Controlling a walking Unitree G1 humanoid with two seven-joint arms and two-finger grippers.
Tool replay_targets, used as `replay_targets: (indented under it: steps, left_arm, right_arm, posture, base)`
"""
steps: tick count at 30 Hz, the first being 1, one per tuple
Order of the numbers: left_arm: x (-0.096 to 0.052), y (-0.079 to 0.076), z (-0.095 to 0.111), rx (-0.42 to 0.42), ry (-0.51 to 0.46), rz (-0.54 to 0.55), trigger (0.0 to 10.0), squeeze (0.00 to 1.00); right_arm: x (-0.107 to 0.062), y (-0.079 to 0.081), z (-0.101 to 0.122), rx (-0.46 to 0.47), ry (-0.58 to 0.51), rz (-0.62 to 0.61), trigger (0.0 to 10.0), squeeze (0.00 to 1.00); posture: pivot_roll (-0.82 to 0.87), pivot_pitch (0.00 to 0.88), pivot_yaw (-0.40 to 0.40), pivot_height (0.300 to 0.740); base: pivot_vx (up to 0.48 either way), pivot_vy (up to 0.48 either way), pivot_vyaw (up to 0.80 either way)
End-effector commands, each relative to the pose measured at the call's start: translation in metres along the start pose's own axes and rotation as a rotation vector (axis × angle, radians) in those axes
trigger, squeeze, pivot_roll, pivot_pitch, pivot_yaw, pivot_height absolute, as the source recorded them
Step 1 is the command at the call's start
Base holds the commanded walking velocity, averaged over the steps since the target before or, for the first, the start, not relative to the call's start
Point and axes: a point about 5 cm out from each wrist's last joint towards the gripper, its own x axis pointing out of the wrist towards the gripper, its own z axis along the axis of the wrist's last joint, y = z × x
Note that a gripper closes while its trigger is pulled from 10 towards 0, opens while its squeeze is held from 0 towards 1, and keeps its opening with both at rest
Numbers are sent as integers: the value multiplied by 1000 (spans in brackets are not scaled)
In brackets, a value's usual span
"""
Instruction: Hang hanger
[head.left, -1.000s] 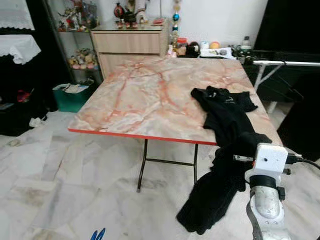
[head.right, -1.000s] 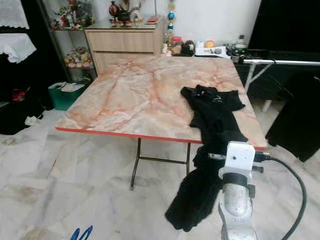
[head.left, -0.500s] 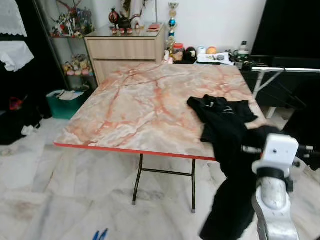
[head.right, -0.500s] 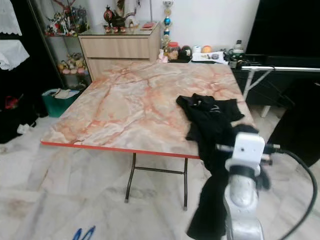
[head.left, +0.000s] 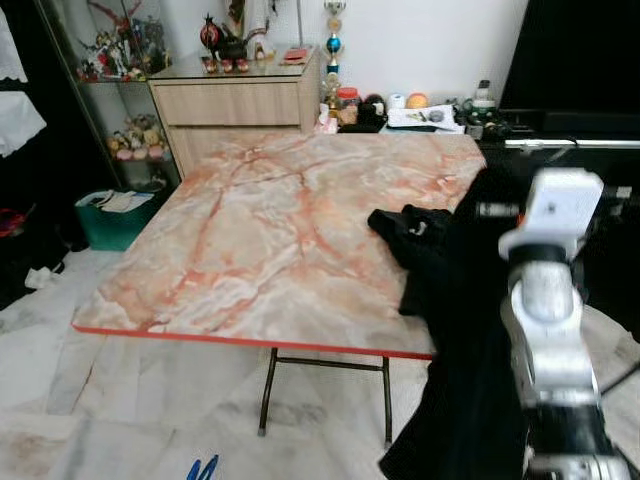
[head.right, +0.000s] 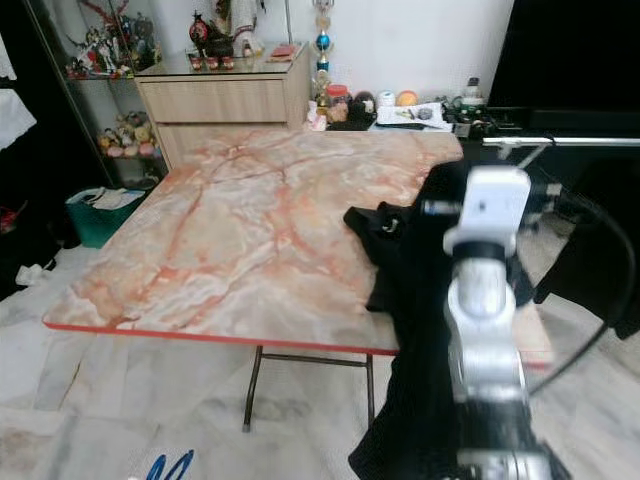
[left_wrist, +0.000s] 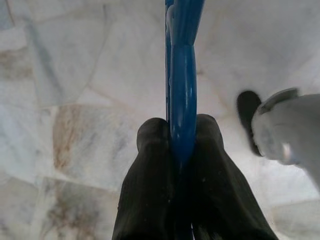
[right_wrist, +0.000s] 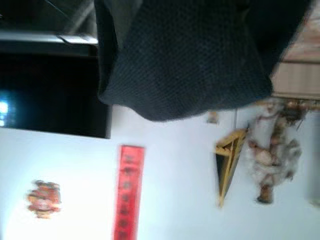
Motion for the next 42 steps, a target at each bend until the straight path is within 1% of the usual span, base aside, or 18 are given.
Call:
replay_targets:
  steps: [1, 5, 6, 9, 14, 16, 17, 18, 20, 23, 28, 32, 36, 38, 39, 40, 41, 42]
  left_arm:
    - [0, 0, -2, -3, 12, 2, 10000, 0]
    - [0, 0, -3, -5, 14, 2, 10000, 0]
    - [0, 1, -3, -6, 15, 3, 10000, 0]
    - [-1, 1, -4, -6, 17, 4, 10000, 0]
    - [-1, 2, -5, -4, 21, 2, 10000, 0]
    - [-1, 1, -7, 7, 32, -4, 10000, 0]
    - [-1, 1, -7, 7, 32, -4, 10000, 0]
    - [-1, -2, -8, 9, 39, -28, 10000, 0]
    - [-1, -5, -7, 10, 36, -52, 10000, 0]
    - [-1, -6, -9, 16, 43, -59, 10000, 0]
    - [-2, -8, -12, 23, 59, -64, 10000, 0]
    - [-3, -11, -18, 25, 80, -83, 10000, 0]
    - [-3, -12, -19, 20, 88, -90, 10000, 0]
    - [-4, -12, -20, 19, 89, -91, 10000, 0]
    - [-4, -12, -21, 18, 91, -93, 10000, 0]
    - [-4, -12, -22, 16, 93, -94, 10000, 0]
    - [-4, -12, -22, 15, 94, -94, 10000, 0]
    - [-4, -11, -23, 14, 95, -95, 10000, 0]
  right_arm:
    - [17, -4, 14, -13, -59, -2, 10000, 0]
    - [29, -8, 15, -57, -38, -27, 10000, 0]
    - [33, -9, 14, -44, -18, -27, 10000, 0]
    - [36, -9, 13, -56, -11, -19, 10000, 0]
    - [31, -9, -11, -108, 106, -9, 10000, 0]
    - [20, -12, -31, -130, 191, -12, 10000, 0]
    - [20, -12, -31, -130, 191, -12, 10000, 0]
    - [13, -14, -43, -142, 249, -9, 10000, 0]
    - [5, -15, -54, -139, 300, -4, 10000, 0]
    - [-17, -17, -76, -123, 402, 0, 10000, 0]
    - [-37, -20, -93, -123, 481, 4, 10000, 0]
    - [-61, -24, -113, -101, 609, -11, 10000, 0]
    - [-73, -24, -119, -80, 648, -20, 10000, 0]
    - [-74, -24, -119, -77, 646, -17, 10000, 0]
    - [-75, -24, -117, -74, 639, -18, 10000, 349]
    - [-76, -24, -115, -70, 632, -22, 10000, 349]
    - [-77, -24, -114, -69, 626, -26, 10000, 796]
    - [-79, -25, -112, -72, 619, -32, 10000, 937]
  posture:
    - [49, 0, 48, 740]
    - [49, 0, 48, 740]
    - [54, 0, 47, 740]
    - [54, 0, 47, 740]
    - [55, 0, 51, 740]
    - [55, 0, 51, 740]
    - [55, 0, 51, 740]
    - [54, 0, 52, 740]
    - [54, 0, 52, 740]
    - [53, 0, 53, 740]
    - [53, 0, 53, 740]
    - [52, 9, 52, 740]
    - [54, 10, 51, 740]
    - [56, 11, 49, 740]
    - [57, 13, 48, 740]
    - [57, 13, 48, 740]
    - [57, 13, 48, 740]
    - [56, 14, 45, 740]
  base:
    - [307, 0, 0]
    - [306, 0, 0]
    - [307, 0, 0]
    - [307, 0, 0]
    - [308, 0, 0]
    - [279, 0, 0]
    - [259, 0, 0]
    - [0, 0, 0]
    - [0, 0, 0]
    - [0, 0, 0]
    - [0, 0, 0]
    - [0, 0, 0]
    - [0, 0, 0]
    - [0, 0, 0]
    - [0, 0, 0]
    - [0, 0, 0]
    - [0, 0, 0]
    - [0, 0, 0]
